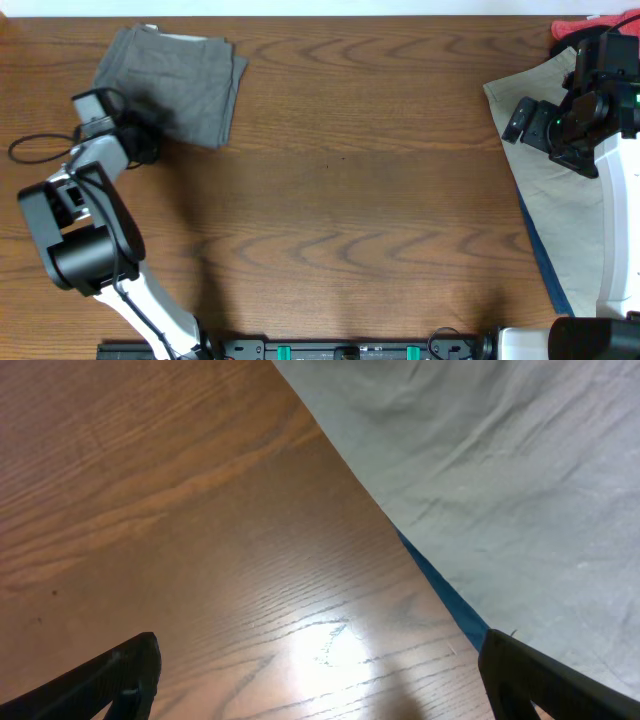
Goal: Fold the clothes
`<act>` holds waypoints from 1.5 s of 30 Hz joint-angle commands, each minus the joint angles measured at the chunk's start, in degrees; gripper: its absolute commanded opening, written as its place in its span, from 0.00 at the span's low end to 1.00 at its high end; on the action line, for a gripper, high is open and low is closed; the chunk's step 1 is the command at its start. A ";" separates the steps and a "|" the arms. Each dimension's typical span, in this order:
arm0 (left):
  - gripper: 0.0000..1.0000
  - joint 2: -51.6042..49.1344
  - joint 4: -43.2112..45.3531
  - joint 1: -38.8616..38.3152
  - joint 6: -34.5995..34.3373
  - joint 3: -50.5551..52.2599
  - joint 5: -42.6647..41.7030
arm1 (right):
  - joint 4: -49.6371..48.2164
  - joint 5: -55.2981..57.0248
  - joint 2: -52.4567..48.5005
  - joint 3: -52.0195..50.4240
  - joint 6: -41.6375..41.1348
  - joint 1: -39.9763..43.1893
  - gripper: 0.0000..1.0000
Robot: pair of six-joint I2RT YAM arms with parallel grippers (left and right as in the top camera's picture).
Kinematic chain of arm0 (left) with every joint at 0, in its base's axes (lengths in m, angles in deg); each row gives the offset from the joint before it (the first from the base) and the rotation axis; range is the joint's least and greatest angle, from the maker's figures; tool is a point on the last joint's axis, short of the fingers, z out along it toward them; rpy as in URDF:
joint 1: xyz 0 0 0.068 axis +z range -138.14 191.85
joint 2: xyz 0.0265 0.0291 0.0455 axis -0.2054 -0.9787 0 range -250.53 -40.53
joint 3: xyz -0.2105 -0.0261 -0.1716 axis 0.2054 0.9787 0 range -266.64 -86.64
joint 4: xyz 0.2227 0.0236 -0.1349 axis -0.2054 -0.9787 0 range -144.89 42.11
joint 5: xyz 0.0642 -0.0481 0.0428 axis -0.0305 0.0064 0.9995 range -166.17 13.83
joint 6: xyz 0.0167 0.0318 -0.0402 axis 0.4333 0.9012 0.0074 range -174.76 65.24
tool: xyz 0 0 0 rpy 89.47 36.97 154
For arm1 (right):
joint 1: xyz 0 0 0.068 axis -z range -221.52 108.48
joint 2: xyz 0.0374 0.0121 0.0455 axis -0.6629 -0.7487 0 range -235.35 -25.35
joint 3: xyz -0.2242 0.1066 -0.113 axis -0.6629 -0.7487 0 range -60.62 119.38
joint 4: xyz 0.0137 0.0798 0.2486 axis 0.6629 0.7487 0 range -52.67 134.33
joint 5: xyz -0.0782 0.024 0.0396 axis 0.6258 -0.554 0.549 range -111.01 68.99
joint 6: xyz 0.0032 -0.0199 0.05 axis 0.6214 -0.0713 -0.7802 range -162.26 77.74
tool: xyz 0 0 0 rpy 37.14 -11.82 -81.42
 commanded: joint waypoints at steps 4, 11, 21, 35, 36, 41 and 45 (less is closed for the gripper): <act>0.06 -1.11 7.45 -4.37 -7.10 0.09 11.28 | 0.04 0.04 -0.26 0.04 -0.72 0.20 0.99; 0.07 -4.17 17.40 -5.88 -7.08 0.07 12.09 | 0.04 0.04 -0.28 0.04 -0.72 0.20 0.99; 0.06 -7.80 15.50 0.15 -6.84 0.07 13.57 | 0.04 0.04 -0.28 0.04 -0.72 0.20 0.99; 0.06 -7.80 11.13 8.04 -9.90 0.07 10.51 | 0.04 0.04 -0.28 0.04 -0.72 0.20 0.99; 0.06 -7.80 12.11 7.50 -9.88 0.07 10.51 | 0.04 0.04 -0.26 0.04 -0.72 0.20 0.99; 0.06 -7.89 18.78 3.67 -9.86 0.07 11.43 | 0.04 0.04 -0.26 0.04 -0.72 0.20 0.99; 0.10 -8.04 21.46 0.04 -9.84 0.07 17.75 | 0.04 0.04 -0.26 0.04 -0.72 0.20 0.99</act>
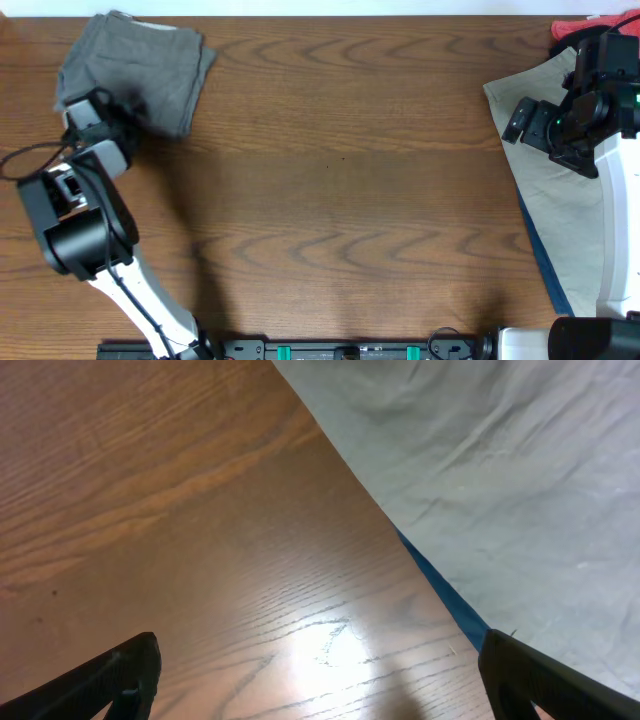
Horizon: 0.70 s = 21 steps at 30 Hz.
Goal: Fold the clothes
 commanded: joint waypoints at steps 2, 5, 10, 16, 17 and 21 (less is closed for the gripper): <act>0.11 -1.49 0.81 -4.57 -0.28 0.44 8.72 | 0.04 0.07 -0.26 0.04 -0.72 0.20 0.99; 0.11 -1.55 1.44 -6.10 0.02 0.44 10.36 | 0.04 0.07 -0.28 0.04 -0.72 0.20 0.99; 0.11 -1.75 5.05 -6.97 2.58 0.44 11.56 | 0.04 0.07 -0.26 0.04 -0.72 0.20 0.99; 0.12 -2.43 7.26 -7.08 4.44 0.17 11.58 | 0.04 0.07 -0.26 0.04 -0.72 0.20 0.99; 0.13 -2.62 7.23 -7.08 4.46 0.04 11.52 | 0.04 0.07 -0.26 0.04 -0.72 0.20 0.99; 0.13 -3.43 7.26 -7.45 4.46 0.04 11.47 | 0.04 0.07 -0.28 0.04 -0.72 0.20 0.99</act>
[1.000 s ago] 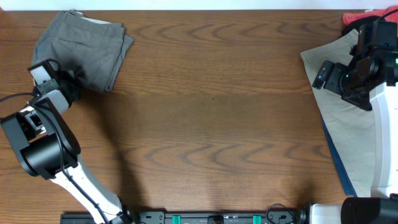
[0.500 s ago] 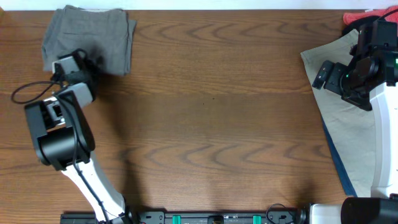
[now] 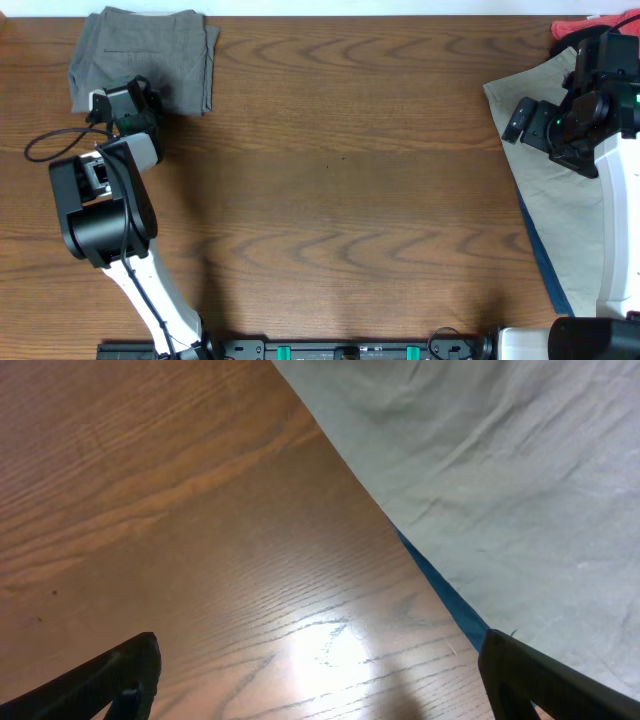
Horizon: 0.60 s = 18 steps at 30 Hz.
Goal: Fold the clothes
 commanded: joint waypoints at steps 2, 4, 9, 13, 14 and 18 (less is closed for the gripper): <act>0.13 -2.10 0.81 -0.63 1.81 -0.17 1.44 | 0.04 0.04 -0.26 0.04 -0.72 0.20 0.99; 0.13 -2.62 1.62 -1.27 1.79 -0.28 1.27 | 0.04 0.04 -0.26 0.04 -0.72 0.20 0.99; 0.14 -2.93 2.84 -2.43 4.00 -0.46 1.29 | 0.04 0.04 -0.26 0.04 -0.72 0.20 0.99; 0.17 -2.93 3.06 -3.04 7.93 -0.87 0.90 | 0.04 0.04 -0.26 0.04 -0.72 0.20 0.99; 0.22 -2.91 3.06 -3.15 9.05 -0.87 0.72 | 0.04 0.04 -0.26 0.04 -0.72 0.20 0.99; 0.45 -2.67 2.29 -2.95 12.61 -0.87 0.31 | 0.04 0.04 -0.26 0.04 -0.72 0.20 0.99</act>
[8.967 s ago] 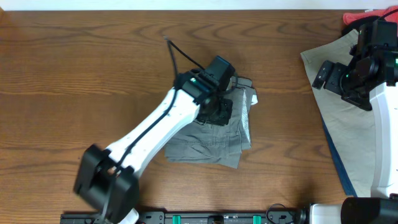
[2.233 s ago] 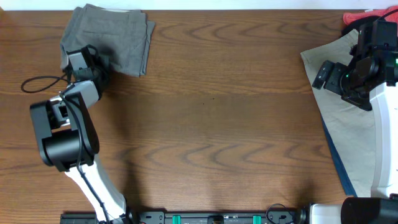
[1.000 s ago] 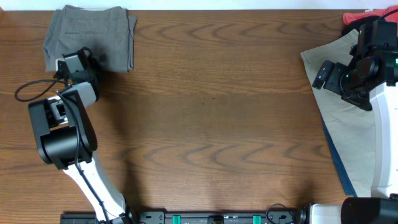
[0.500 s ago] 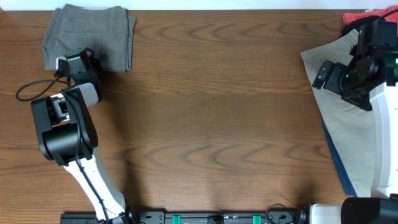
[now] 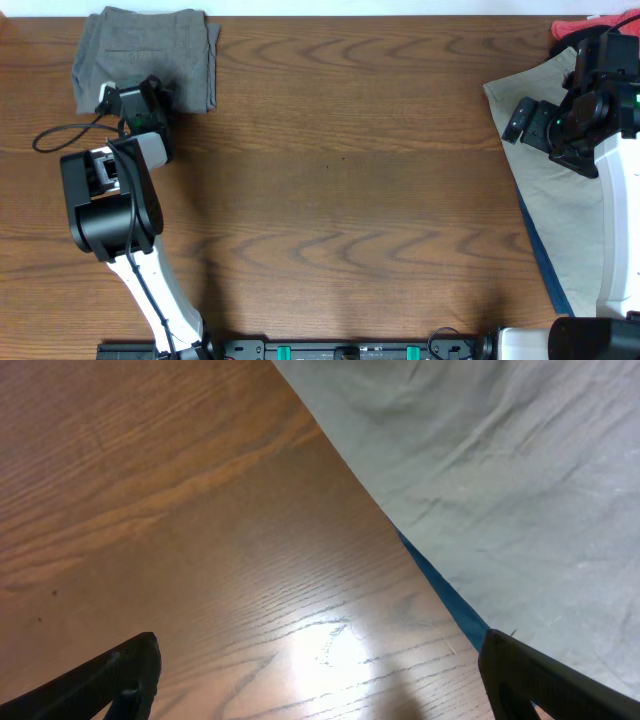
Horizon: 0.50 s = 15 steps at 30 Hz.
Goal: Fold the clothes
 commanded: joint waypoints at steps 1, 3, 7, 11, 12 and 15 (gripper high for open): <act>0.47 -0.79 -1.81 -0.20 5.18 -0.55 -0.76 | 0.04 0.04 -0.26 0.04 -0.72 0.20 0.99; 0.54 0.07 -4.07 0.33 5.97 -0.55 -0.90 | 0.04 0.04 -0.26 0.04 -0.72 0.20 0.99; 0.60 3.30 -9.25 1.97 6.08 -0.55 -1.77 | 0.04 0.04 -0.26 0.04 -0.72 0.20 0.99; 0.67 8.94 -14.56 3.26 10.88 -0.55 -3.45 | 0.04 0.04 -0.26 0.04 -0.72 0.20 0.99; 0.72 10.91 -16.55 3.45 12.50 -0.55 -3.45 | 0.04 0.04 -0.26 0.04 -0.72 0.20 0.99; 0.84 16.52 -22.12 3.54 16.39 -0.55 -3.43 | 0.04 0.04 -0.28 0.04 -0.72 0.20 0.99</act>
